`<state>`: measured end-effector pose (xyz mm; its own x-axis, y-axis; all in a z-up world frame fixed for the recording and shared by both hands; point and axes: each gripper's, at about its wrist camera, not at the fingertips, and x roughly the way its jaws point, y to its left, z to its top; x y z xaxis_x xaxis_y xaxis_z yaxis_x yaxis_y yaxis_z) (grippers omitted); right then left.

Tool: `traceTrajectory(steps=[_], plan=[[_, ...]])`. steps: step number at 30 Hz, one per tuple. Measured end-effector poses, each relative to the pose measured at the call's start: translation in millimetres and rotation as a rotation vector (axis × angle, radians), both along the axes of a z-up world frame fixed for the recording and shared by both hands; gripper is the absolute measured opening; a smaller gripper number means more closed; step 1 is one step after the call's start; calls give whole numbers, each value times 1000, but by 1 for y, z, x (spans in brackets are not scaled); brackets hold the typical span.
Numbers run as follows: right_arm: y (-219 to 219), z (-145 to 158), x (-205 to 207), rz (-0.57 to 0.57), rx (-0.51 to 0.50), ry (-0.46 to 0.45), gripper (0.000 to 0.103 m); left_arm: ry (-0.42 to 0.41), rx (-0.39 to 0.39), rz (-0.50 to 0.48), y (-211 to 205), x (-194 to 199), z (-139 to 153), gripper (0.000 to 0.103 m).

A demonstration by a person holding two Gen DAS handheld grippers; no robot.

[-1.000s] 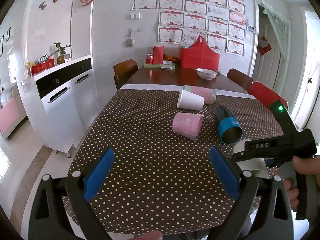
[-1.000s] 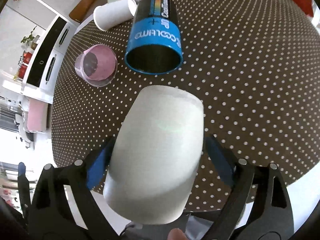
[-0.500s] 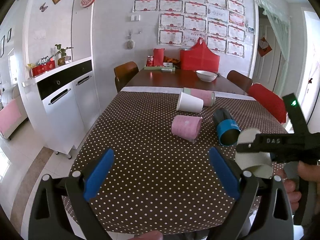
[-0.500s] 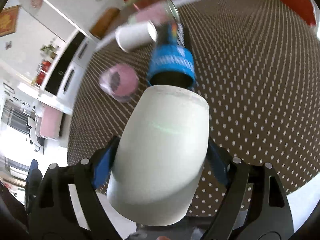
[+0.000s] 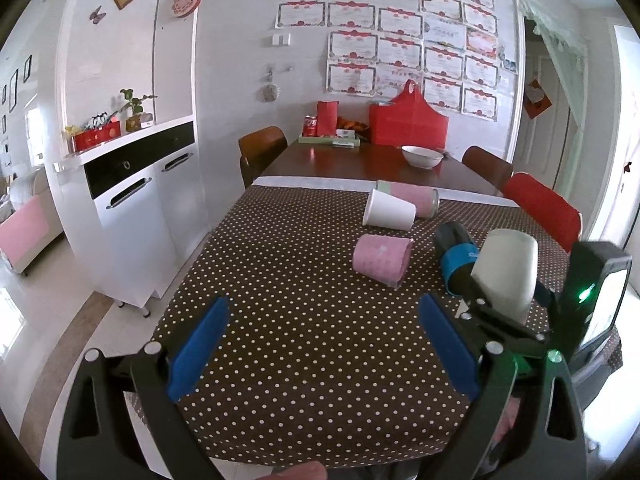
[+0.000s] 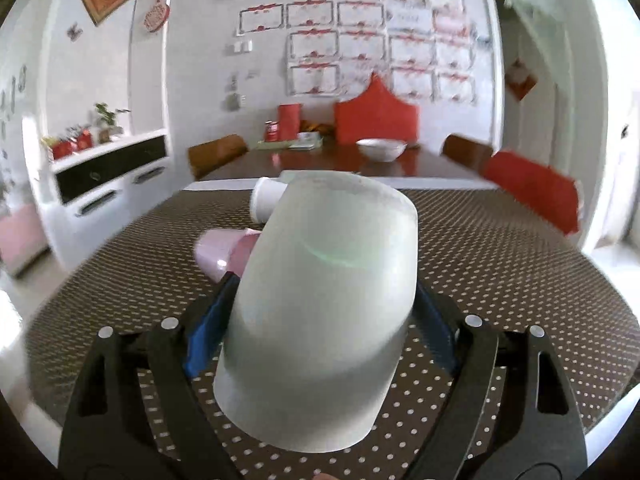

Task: Flip cup upside down
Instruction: 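Lower the inverted cream cup onto the tablecloth with the right gripper, then open the right gripper and pull it back from the cup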

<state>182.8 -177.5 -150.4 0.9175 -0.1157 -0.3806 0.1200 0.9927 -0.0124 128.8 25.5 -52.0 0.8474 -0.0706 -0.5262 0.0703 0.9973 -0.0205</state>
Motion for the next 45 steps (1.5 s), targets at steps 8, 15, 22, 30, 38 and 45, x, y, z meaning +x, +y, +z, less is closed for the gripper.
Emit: traceTrajectory(steps=[8,15,22,30,38,45], plan=[[5,-4,4,-44,-74,2,82,12,-6,0,2,3,-6,95],[11,-14,1,-41,-127,54,82,15,-8,-3,-1,4,-8,95],[6,-17,-12,-2,-84,39,83,14,-4,-11,-4,1,-10,95],[-7,-10,-29,52,14,42,97,17,-8,-20,-11,-2,-10,95],[-18,19,-56,92,81,-1,97,1,-11,-25,-18,-10,-1,95],[-32,50,-81,115,156,-24,97,-35,-2,-28,-26,-25,12,95]])
